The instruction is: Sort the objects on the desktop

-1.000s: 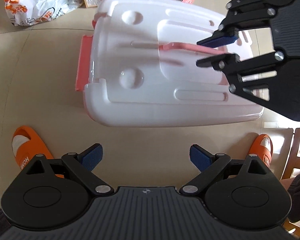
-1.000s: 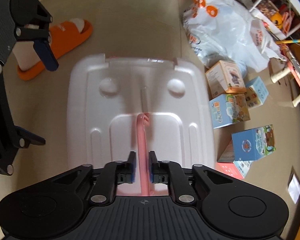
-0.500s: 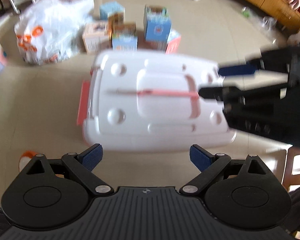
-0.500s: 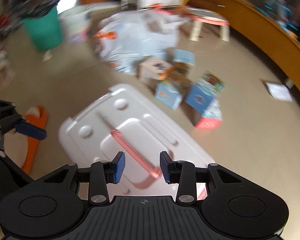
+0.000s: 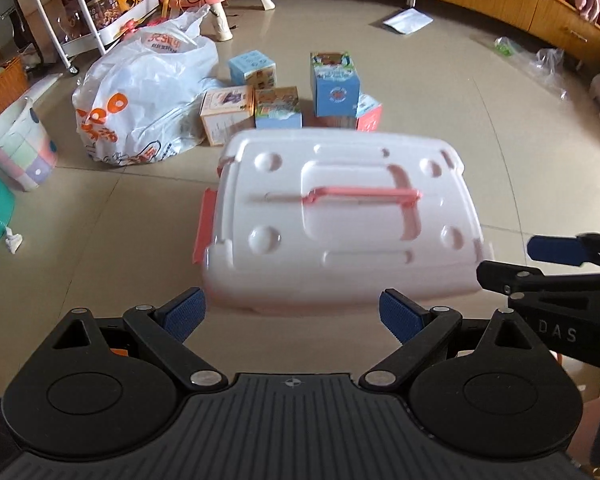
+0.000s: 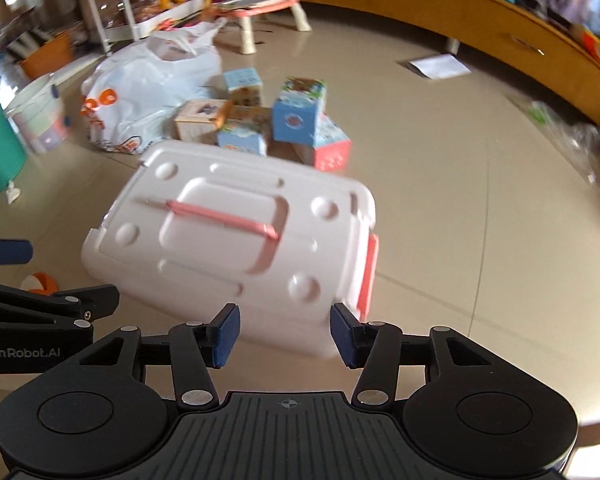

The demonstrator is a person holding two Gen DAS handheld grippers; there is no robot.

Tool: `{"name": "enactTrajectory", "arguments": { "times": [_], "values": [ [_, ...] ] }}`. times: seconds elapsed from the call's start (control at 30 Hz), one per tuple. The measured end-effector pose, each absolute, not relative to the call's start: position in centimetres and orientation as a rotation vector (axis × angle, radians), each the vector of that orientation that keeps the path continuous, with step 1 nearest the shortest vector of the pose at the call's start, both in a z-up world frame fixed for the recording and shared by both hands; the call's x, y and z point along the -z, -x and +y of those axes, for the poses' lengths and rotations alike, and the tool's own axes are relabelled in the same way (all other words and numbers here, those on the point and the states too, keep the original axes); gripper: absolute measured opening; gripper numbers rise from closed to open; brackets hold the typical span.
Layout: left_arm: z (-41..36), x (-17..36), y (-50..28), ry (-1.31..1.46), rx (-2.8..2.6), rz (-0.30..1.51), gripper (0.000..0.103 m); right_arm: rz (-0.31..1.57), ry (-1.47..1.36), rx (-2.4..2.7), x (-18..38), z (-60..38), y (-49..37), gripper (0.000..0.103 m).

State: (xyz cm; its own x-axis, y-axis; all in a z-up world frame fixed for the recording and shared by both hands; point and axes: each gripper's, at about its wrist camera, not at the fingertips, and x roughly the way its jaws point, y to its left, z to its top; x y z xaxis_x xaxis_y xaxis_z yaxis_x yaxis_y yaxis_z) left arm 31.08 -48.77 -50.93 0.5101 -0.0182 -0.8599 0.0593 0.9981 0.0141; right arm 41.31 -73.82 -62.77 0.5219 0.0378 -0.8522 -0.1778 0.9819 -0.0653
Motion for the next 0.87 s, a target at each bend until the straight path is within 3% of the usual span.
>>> {"name": "enactTrajectory", "arguments": {
  "times": [0.27,0.33,0.53,0.87],
  "values": [
    [-52.1,59.4,-35.1,0.043,0.021,1.083,0.103,0.988,0.109,-0.053,64.2,-73.2,-38.1,0.054],
    [-52.7,61.3,-36.0,0.090,0.021,1.081,0.103,0.993,0.048,-0.012,64.3,-73.7,-37.8,0.066],
    [-54.5,65.8,-38.6,0.171,0.020,1.024,0.103,0.980,-0.058,0.071,64.2,-75.0,-36.8,0.077],
    [-58.3,72.2,-43.2,0.104,-0.005,1.031,0.103,0.975,-0.037,0.090,64.9,-74.3,-35.8,0.079]
  ]
}}
